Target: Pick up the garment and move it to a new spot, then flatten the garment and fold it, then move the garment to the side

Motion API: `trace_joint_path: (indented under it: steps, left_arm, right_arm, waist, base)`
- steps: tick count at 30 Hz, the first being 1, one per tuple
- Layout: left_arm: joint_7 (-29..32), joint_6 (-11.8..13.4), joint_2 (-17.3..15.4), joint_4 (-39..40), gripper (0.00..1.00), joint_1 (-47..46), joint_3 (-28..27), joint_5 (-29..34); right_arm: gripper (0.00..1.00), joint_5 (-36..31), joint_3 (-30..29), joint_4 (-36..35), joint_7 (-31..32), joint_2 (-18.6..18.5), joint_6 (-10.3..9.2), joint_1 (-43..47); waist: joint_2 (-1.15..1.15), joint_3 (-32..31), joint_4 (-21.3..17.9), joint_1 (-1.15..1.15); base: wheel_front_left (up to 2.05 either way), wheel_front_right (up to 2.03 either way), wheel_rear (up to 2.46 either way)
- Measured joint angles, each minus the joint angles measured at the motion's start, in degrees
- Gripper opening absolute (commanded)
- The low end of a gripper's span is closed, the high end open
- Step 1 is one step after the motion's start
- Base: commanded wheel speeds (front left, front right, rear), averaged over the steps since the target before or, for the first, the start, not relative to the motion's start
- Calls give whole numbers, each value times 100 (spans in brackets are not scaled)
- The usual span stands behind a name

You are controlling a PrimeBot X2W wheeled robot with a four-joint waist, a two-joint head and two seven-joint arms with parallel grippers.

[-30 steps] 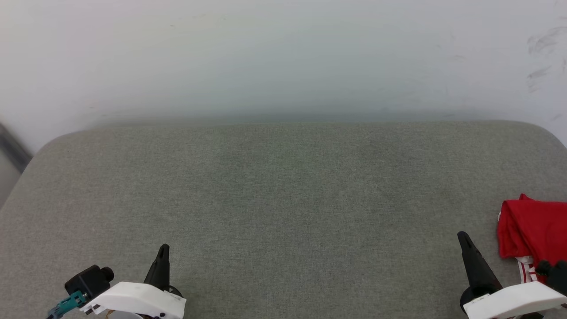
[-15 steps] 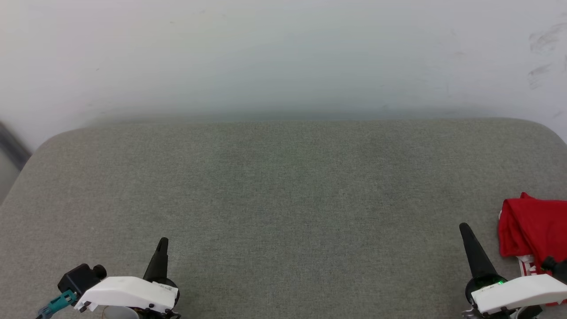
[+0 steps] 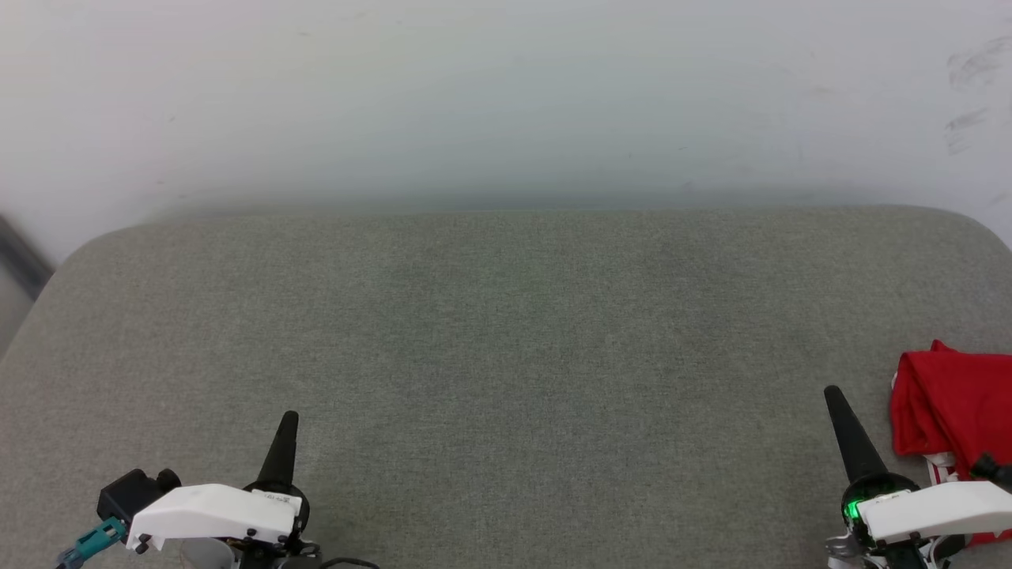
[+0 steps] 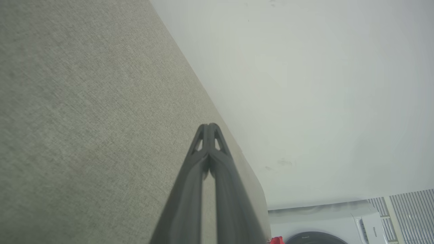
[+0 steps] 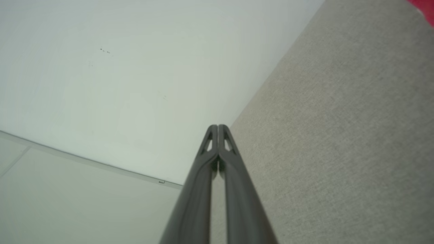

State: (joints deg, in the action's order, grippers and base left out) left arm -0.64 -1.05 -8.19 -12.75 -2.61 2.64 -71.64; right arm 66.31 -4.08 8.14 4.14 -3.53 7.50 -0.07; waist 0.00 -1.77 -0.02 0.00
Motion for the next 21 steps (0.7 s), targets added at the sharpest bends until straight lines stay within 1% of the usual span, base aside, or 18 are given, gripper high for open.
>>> trace_joint_path:
  steps: [21]
  left_arm:
    - [286,-269,204,-52,0,-129,-367,-880]
  right_arm:
    - [0,1115,-65,255,71,0,0,-231]
  waist:
    - [0,71,0,0]
  base:
    - [0,0,0]
